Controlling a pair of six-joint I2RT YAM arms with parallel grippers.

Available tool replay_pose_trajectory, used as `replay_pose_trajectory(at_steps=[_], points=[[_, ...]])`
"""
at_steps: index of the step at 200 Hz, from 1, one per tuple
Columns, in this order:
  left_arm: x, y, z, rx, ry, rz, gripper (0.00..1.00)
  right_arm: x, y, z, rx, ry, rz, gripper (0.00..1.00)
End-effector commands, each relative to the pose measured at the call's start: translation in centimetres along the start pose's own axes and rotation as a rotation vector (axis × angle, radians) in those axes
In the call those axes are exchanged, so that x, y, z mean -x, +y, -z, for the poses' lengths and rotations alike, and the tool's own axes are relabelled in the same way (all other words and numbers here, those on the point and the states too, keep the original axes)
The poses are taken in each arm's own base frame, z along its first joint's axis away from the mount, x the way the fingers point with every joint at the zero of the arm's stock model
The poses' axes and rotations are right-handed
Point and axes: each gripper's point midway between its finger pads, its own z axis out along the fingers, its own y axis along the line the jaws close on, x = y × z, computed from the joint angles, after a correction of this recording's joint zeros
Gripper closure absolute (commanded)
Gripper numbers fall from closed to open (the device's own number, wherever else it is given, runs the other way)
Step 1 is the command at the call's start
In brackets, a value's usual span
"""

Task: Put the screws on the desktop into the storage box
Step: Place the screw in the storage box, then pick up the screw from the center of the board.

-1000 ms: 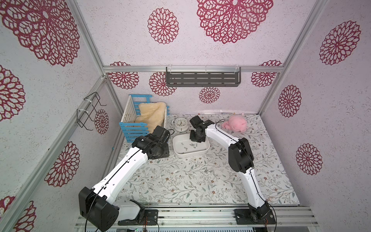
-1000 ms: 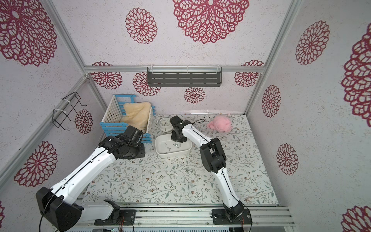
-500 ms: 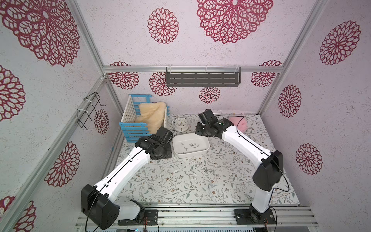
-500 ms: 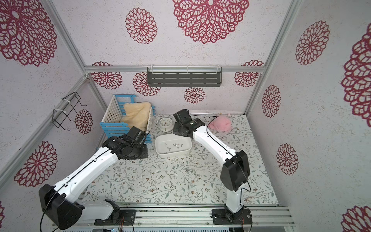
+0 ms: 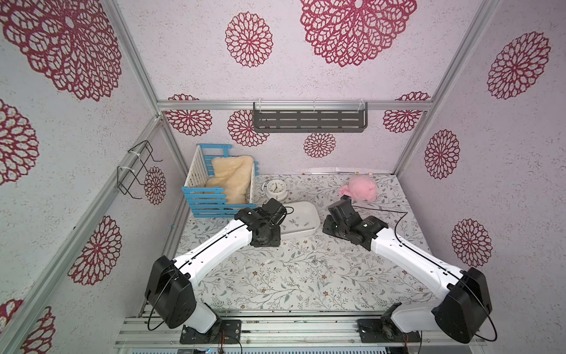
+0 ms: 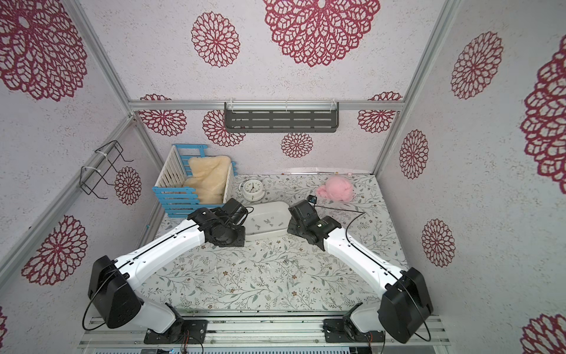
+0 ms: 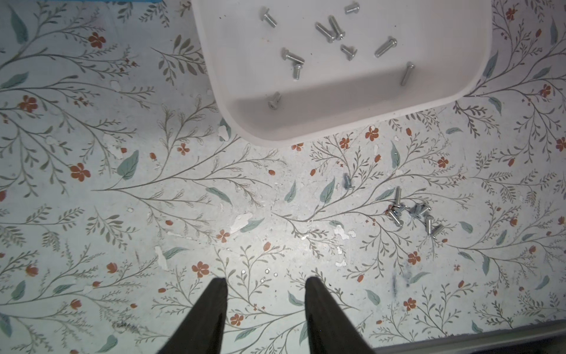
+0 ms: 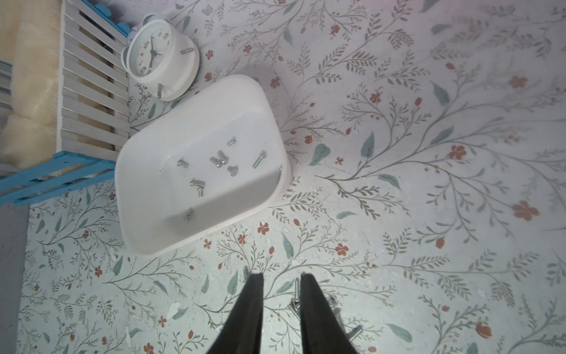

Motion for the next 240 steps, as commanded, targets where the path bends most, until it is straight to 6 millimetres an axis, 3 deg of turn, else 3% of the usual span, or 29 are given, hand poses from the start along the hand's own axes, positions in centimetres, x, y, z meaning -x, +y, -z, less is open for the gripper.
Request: replay_pose_trajectory(at_steps=[1,49,99,169,232,234,240], points=[[0.8,-2.4,-0.1,-0.034,-0.022,-0.019,0.53,1.7,-1.0,1.8,0.013,-0.096,-0.082,0.73],[0.0,-5.8,-2.2,-0.044,0.016,-0.077,0.52,1.5,-4.2,2.7,-0.035,-0.096,-0.115,0.70],[-0.7,-7.6,-4.3,-0.053,0.050,-0.102,0.52,0.9,-6.2,2.9,-0.064,-0.083,-0.129,0.68],[-1.5,-9.1,-7.2,-0.053,0.095,-0.135,0.51,1.1,-7.8,4.3,-0.073,-0.099,-0.155,0.67],[-1.7,-9.9,-9.2,-0.060,0.118,-0.139,0.51,1.0,-8.1,3.7,-0.080,-0.085,-0.157,0.66],[-2.2,-9.7,-10.2,-0.042,0.140,-0.143,0.51,1.0,-8.1,3.7,-0.080,-0.085,-0.157,0.66],[-2.3,-9.8,-10.7,-0.037,0.146,-0.145,0.50,1.0,-8.1,3.7,-0.078,-0.086,-0.157,0.66]])
